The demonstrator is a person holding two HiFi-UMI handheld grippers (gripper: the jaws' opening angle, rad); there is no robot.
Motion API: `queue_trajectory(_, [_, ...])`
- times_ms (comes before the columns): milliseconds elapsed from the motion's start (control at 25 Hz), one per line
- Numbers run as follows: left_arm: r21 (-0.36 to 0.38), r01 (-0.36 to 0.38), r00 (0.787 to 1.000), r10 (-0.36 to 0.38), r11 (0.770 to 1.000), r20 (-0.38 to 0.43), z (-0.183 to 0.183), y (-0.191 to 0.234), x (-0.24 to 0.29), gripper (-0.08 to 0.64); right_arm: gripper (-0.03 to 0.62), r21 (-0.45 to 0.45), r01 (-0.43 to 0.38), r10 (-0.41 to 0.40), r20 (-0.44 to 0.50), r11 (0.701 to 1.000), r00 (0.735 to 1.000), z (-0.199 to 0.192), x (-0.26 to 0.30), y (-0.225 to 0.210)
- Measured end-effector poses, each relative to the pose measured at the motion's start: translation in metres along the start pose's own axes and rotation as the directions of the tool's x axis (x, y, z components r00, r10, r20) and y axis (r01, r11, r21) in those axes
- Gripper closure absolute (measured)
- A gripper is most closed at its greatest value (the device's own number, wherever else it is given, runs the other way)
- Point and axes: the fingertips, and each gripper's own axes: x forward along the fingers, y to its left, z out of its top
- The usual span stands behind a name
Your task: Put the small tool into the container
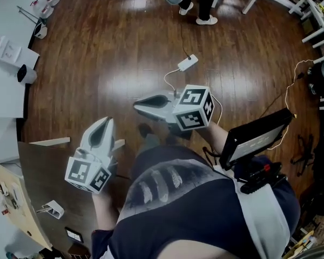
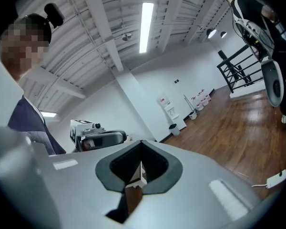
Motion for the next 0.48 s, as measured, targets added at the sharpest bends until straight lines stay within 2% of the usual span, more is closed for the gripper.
queue_trajectory(200, [-0.050, 0.032, 0.998, -0.029, 0.998, 0.054, 0.016, 0.037, 0.013, 0.560, 0.592, -0.073, 0.033, -0.036, -0.036, 0.997, 0.999, 0.026, 0.023, -0.018])
queue_trajectory(480, [-0.087, 0.013, 0.991, -0.002, 0.996, 0.130, 0.044, 0.121, 0.006, 0.560, 0.592, -0.207, 0.110, -0.123, -0.052, 0.972, 0.991, 0.073, 0.098, -0.050])
